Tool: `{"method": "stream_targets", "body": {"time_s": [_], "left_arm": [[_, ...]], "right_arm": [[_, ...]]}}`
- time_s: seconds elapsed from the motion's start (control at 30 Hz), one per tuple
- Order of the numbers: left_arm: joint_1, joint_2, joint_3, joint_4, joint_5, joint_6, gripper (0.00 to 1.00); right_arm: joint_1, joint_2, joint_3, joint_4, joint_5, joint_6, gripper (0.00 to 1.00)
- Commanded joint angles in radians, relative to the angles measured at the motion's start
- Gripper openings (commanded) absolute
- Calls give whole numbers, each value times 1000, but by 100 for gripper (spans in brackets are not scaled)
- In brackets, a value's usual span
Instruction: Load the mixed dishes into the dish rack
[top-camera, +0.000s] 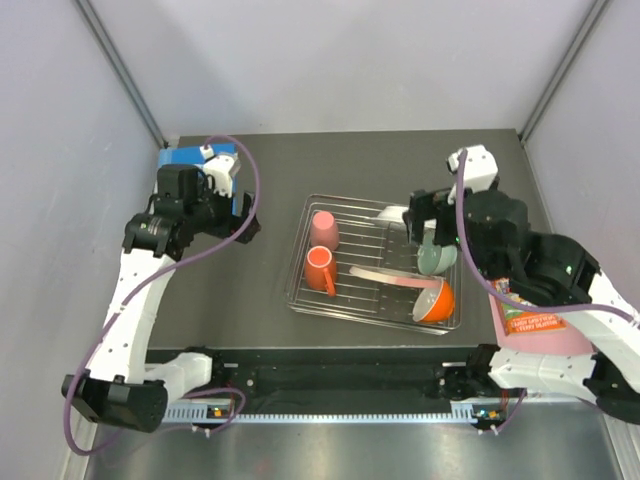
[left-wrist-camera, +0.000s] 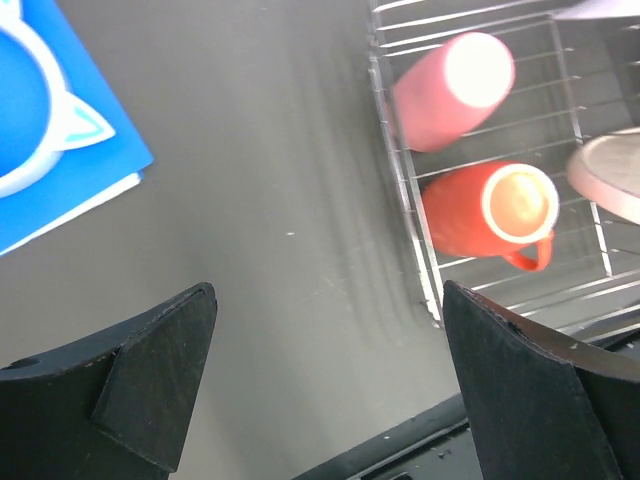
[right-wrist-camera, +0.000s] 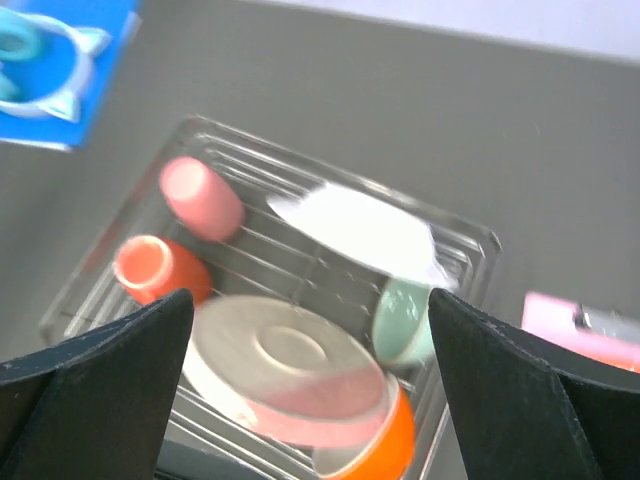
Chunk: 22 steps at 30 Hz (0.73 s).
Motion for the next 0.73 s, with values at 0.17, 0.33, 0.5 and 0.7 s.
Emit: {"method": "stream_targets", "body": {"time_s": [0.17, 0.33, 0.5, 0.7], "left_arm": [[-85, -107, -87, 93, -181, -131, 99], [-91, -124, -77, 90, -198, -143, 99], [-91, -154, -122, 97, -180, -151, 99], [-91, -191, -156, 120, -169, -165, 99]], "right_arm": [[5, -101, -88, -201, 93, 193, 100], [3, -109, -70, -212, 94, 210, 100], [5, -149, -96, -156, 79, 189, 100], [5, -147, -105, -160, 82, 180, 100]]}}
